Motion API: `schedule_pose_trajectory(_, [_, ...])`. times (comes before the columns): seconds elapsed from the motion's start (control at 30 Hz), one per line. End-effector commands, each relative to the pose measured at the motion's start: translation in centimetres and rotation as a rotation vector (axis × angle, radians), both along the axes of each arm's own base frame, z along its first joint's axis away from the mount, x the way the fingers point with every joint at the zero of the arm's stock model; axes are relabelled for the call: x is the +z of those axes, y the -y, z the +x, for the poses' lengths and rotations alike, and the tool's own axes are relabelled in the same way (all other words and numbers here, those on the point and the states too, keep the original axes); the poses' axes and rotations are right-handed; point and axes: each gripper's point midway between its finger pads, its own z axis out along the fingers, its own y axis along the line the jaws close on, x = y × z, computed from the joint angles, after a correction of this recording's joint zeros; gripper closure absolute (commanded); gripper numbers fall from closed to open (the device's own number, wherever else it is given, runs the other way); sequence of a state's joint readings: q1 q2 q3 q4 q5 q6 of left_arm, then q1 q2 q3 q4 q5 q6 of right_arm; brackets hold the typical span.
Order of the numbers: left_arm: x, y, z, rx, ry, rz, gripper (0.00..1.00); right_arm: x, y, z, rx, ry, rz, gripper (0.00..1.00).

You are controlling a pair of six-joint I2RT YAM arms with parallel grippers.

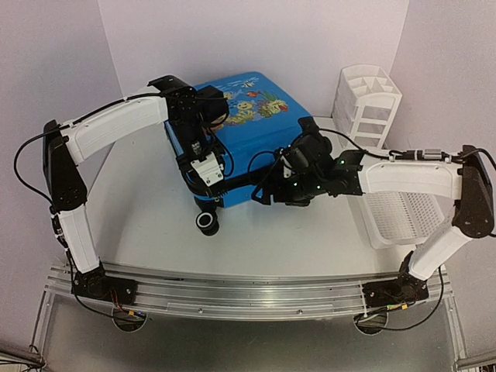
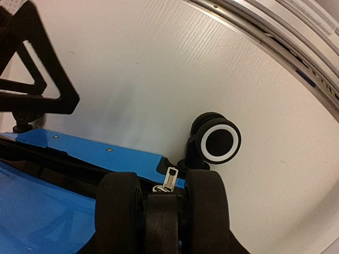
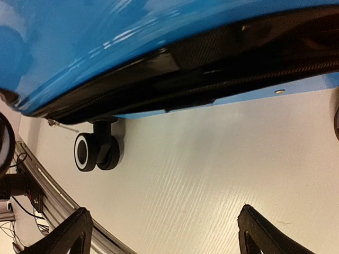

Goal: Open, take out, and arrange the luggage

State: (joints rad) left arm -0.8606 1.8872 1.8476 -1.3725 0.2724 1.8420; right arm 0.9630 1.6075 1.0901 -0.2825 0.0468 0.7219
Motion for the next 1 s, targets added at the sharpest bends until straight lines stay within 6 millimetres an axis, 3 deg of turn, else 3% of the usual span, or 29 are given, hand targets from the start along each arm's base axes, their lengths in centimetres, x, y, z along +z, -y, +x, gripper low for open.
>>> schedule_pose_trajectory(0.0, [6.9, 0.5, -4.8, 0.061, -0.120, -0.240, 1.00, 3.6, -1.9, -0.5, 0.024, 0.212, 0.114, 0.13])
schedule_pose_trajectory(0.17, [11.3, 2.6, -4.7, 0.201, -0.160, -0.452, 1.00, 4.5, -4.1, -2.2, 0.072, 0.428, 0.136, 0.16])
schedule_pose_trajectory(0.43, [13.1, 4.0, -4.1, 0.335, -0.147, -0.609, 1.00, 4.8, -8.6, -4.0, 0.142, 0.695, 0.174, 0.23])
schedule_pose_trajectory(0.57, [14.2, 4.7, -4.0, 0.363, -0.162, -0.654, 1.00, 5.3, -8.6, -3.6, 0.101, 0.760, 0.203, 0.33])
schedule_pose_trajectory(0.73, [15.3, 5.3, -4.4, 0.342, -0.196, -0.681, 1.00, 3.9, -9.8, -3.1, 0.097, 0.772, 0.194, 0.36])
schedule_pose_trajectory(0.8, [15.4, 5.4, -4.6, 0.327, -0.201, -0.683, 1.00, 3.6, -10.0, -2.7, 0.077, 0.779, 0.183, 0.42])
schedule_pose_trajectory(0.97, [15.9, 5.4, -5.3, 0.295, -0.225, -0.698, 1.00, 3.5, -9.5, -1.7, 0.021, 0.809, 0.148, 0.52])
